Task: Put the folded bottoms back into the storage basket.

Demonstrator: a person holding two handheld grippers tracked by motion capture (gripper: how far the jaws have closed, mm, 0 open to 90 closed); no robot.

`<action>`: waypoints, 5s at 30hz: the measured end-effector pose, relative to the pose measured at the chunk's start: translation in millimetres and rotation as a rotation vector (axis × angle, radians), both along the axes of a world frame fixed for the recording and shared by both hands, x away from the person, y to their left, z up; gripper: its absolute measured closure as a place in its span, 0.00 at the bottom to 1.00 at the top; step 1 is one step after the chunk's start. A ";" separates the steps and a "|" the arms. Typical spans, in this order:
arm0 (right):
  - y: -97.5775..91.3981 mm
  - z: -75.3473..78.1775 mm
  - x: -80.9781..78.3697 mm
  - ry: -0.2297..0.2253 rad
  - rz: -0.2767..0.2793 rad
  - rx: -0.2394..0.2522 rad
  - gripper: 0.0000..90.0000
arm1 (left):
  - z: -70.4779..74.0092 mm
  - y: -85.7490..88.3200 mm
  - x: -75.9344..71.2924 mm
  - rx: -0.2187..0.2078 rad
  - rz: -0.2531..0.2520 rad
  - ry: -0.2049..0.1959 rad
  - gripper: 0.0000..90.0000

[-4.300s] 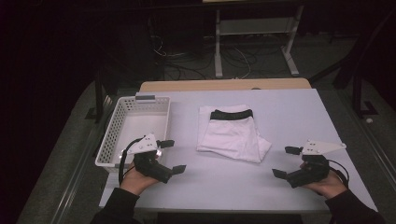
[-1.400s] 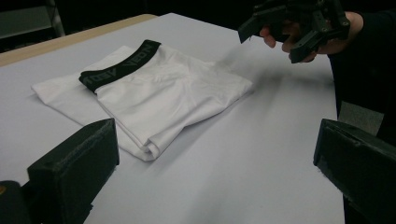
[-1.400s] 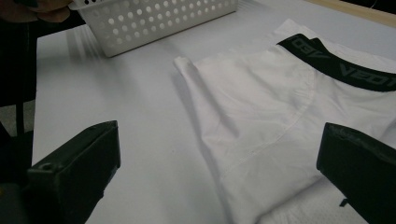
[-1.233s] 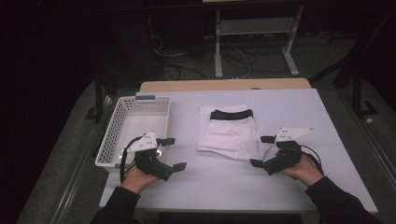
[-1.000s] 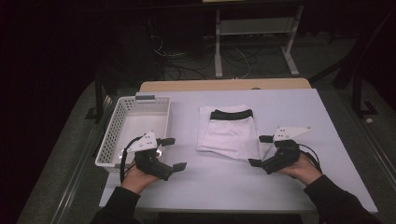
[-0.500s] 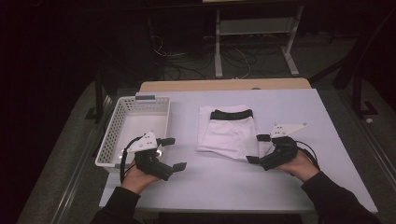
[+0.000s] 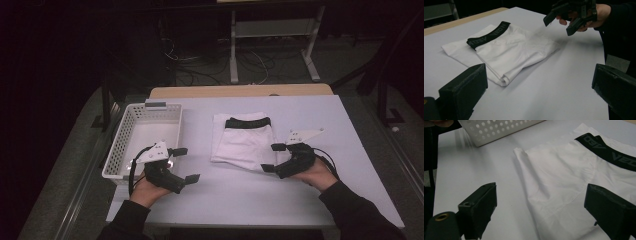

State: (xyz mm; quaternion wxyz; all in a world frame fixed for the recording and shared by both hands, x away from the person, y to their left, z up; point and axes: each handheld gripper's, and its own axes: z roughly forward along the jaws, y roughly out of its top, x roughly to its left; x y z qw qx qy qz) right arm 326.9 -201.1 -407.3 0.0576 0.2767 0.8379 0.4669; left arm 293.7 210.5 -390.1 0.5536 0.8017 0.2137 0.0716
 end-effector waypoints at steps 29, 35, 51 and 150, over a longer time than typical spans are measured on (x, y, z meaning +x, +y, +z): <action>16.0 0.4 12.6 -0.002 0.029 0.002 0.25 | 0.2 0.0 0.1 -0.003 0.000 0.001 0.00; 21.2 -2.1 16.2 0.001 0.043 -0.008 0.27 | 0.2 0.4 0.0 -0.003 0.000 0.001 0.00; 31.4 -10.0 27.6 0.026 0.085 -0.038 0.42 | 0.2 0.3 0.4 -0.004 0.000 0.000 0.00; 40.4 -25.9 24.7 -0.023 0.213 -0.183 0.94 | 1.0 0.8 0.1 -0.011 -0.002 -0.002 0.00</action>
